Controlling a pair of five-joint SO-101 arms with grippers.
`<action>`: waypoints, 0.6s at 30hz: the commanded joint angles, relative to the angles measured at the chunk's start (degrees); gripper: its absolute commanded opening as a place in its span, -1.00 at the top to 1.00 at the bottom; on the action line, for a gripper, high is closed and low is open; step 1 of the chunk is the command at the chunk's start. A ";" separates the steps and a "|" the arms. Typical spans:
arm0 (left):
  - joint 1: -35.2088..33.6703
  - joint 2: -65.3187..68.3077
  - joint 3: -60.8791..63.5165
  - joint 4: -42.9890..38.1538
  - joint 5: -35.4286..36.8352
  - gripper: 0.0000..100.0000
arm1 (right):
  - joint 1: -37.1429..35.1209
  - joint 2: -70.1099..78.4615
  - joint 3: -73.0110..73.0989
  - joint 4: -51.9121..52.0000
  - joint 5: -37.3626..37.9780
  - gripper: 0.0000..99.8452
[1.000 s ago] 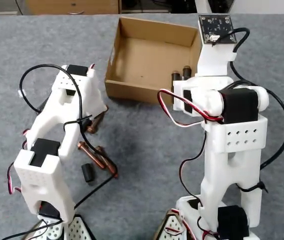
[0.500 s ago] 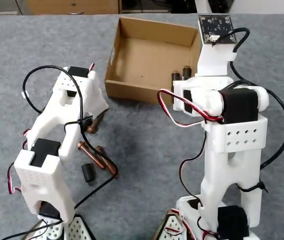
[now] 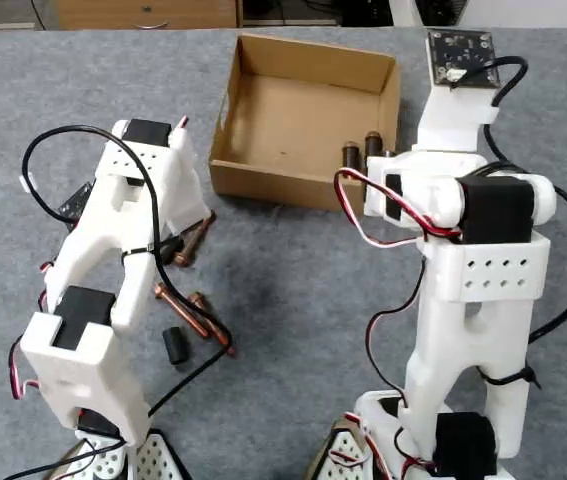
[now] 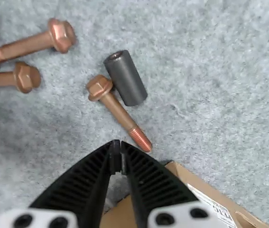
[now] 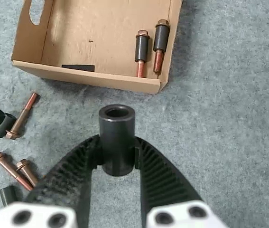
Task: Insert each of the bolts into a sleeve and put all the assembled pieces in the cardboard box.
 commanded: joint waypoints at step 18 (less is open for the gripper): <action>2.02 -2.95 0.35 -2.11 19.52 0.96 | 0.66 0.22 -2.33 -0.79 0.00 1.00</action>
